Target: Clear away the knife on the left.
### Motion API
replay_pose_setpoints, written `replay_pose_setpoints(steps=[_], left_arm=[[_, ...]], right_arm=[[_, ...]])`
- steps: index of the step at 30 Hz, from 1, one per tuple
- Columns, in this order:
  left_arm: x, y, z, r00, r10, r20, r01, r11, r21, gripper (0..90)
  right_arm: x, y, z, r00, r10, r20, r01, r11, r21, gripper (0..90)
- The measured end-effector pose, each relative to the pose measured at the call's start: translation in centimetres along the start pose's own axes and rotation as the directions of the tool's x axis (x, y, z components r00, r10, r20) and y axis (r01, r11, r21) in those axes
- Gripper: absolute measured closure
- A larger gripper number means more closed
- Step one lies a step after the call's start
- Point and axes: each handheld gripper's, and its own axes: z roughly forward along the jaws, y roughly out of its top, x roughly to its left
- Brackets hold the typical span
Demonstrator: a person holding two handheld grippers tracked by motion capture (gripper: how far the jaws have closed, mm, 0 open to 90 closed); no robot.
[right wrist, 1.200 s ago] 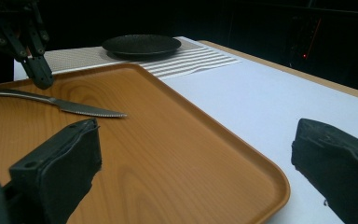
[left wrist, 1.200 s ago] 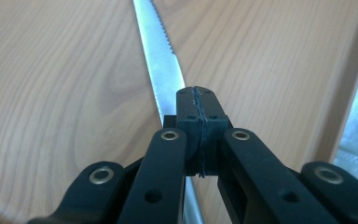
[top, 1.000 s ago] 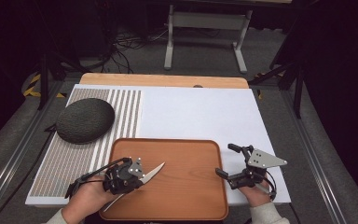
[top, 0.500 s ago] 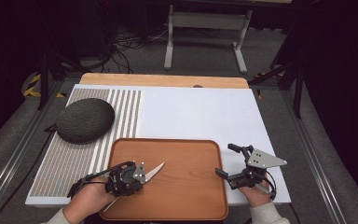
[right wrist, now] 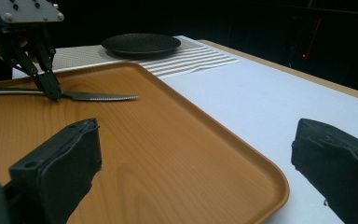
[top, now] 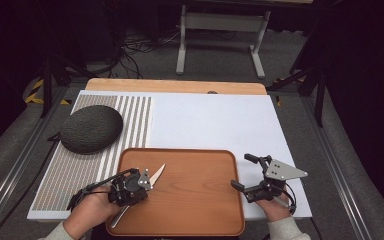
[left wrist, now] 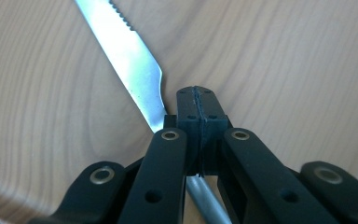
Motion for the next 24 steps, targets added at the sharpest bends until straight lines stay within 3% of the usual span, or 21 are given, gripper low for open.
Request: replay_pose_setpoints(steps=[24], left_arm=[[2.3,-2.5,-0.7,0.9942,-0.107,-0.001,0.107,0.9942,-0.005,89.9]], right_arm=[[0.0,-0.2,0.1,1.0000,0.009,0.000,-0.009,1.000,0.003,2.3]])
